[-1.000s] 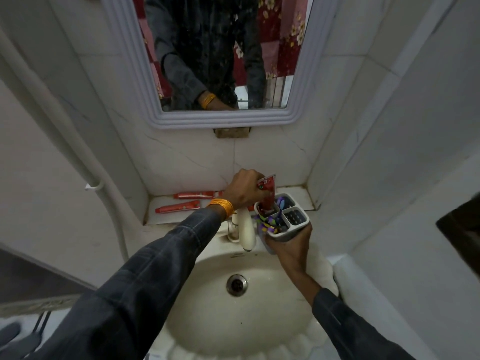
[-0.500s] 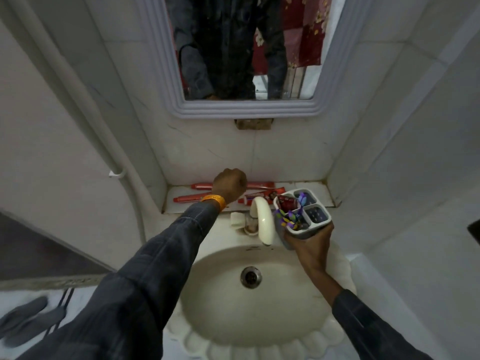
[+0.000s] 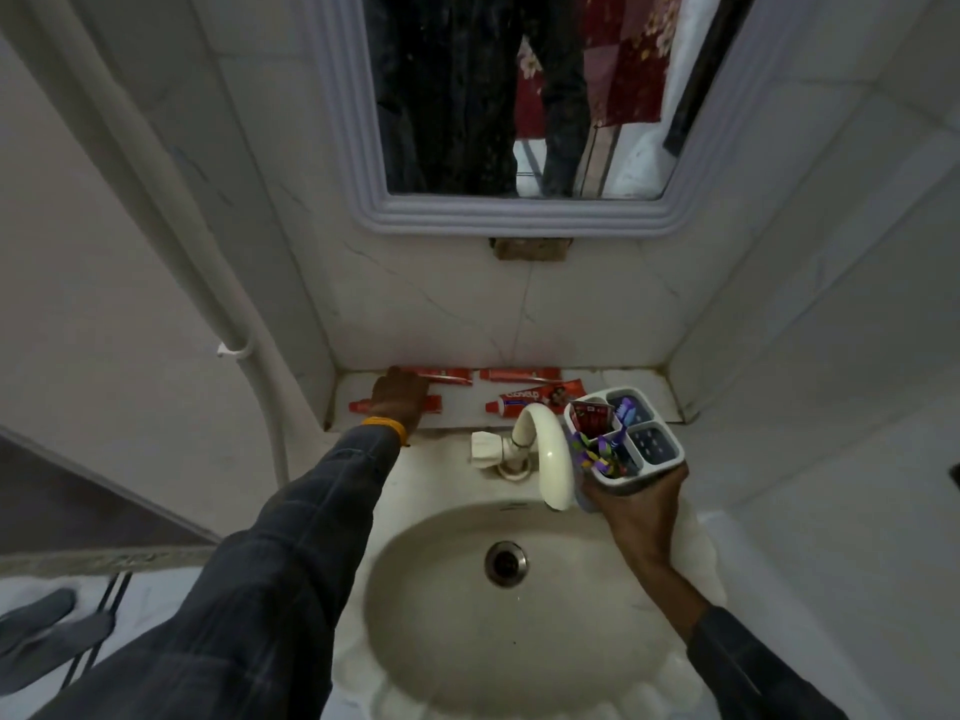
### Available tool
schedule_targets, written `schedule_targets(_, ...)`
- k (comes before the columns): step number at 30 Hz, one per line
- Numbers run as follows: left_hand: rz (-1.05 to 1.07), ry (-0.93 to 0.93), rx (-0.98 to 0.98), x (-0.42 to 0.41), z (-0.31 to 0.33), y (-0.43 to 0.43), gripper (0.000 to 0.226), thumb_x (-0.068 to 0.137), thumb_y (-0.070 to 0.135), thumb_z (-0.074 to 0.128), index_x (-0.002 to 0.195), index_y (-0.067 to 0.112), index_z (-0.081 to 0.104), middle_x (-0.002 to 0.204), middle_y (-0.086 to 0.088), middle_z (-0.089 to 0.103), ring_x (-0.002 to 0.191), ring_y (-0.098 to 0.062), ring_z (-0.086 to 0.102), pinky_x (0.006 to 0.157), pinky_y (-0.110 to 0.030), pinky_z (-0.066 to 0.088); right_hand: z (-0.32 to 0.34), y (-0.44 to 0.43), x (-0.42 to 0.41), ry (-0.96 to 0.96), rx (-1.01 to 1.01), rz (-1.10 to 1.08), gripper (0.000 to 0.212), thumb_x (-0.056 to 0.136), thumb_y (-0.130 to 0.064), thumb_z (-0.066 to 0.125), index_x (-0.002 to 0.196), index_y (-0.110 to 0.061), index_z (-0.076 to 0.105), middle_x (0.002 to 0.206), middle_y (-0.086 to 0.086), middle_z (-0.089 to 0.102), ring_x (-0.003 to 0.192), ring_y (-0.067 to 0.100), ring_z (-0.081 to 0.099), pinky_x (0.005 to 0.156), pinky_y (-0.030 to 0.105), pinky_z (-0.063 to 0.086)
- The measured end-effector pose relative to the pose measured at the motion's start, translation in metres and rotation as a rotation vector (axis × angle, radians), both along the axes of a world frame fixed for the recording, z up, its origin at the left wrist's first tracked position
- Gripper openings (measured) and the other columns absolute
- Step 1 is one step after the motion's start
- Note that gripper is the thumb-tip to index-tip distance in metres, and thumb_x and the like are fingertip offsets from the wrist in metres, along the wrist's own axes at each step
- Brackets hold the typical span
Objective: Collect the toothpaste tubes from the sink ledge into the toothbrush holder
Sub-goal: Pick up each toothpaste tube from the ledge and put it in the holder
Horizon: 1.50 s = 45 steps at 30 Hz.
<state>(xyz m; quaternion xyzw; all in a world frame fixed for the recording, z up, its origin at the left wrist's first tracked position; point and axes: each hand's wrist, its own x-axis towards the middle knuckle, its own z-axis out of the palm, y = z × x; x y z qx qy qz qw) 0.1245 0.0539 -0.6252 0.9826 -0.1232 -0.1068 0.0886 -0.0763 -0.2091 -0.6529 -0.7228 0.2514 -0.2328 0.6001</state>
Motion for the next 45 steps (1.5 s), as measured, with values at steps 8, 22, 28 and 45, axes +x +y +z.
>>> schedule_targets(8,-0.048,-0.134,-0.051,0.018,0.071,-0.018,0.029,0.093,0.03,0.059,0.103,0.005,0.071,0.108,-0.021,0.07,0.098,-0.038,0.066,0.082,-0.038,0.052,0.009,0.003,-0.001,-0.029,0.013,0.005,0.109,0.056,0.011,0.099,0.145,-0.002,0.038,0.136,0.007,0.061,0.105,-0.024,0.064,0.082,0.001,0.052)
schedule_targets(22,-0.461,-0.038,-0.5,-0.03,0.141,-0.216,0.014,0.078,0.019,0.078,0.084,0.008,0.071,0.083,-0.006,0.075,0.072,-0.018,0.071,0.073,-0.029,0.058,-0.007,-0.031,-0.005,0.003,0.008,-0.061,0.112,0.054,-0.004,0.106,0.145,-0.014,0.041,0.143,0.004,0.061,0.13,0.012,0.065,0.094,0.014,0.058)
schedule_targets(28,-0.456,-0.042,-0.239,-0.035,0.09,-0.219,0.007,0.077,0.02,0.07,0.081,0.015,0.068,0.093,-0.014,0.072,0.089,-0.034,0.063,0.069,-0.032,0.045,-0.014,-0.019,-0.001,0.011,-0.008,-0.025,0.116,0.053,-0.011,0.108,0.148,-0.018,0.042,0.146,0.004,0.061,0.132,0.017,0.065,0.101,0.043,0.063)
schedule_targets(45,-0.135,0.15,-0.158,0.012,0.025,-0.124,0.03,0.086,0.023,0.068,0.111,0.007,0.068,0.118,-0.016,0.067,0.106,-0.034,0.062,0.091,-0.037,0.05,-0.012,-0.01,-0.003,-0.014,-0.002,-0.012,0.113,0.053,-0.01,0.108,0.143,-0.024,0.041,0.144,0.001,0.063,0.125,0.009,0.069,0.094,0.027,0.064)
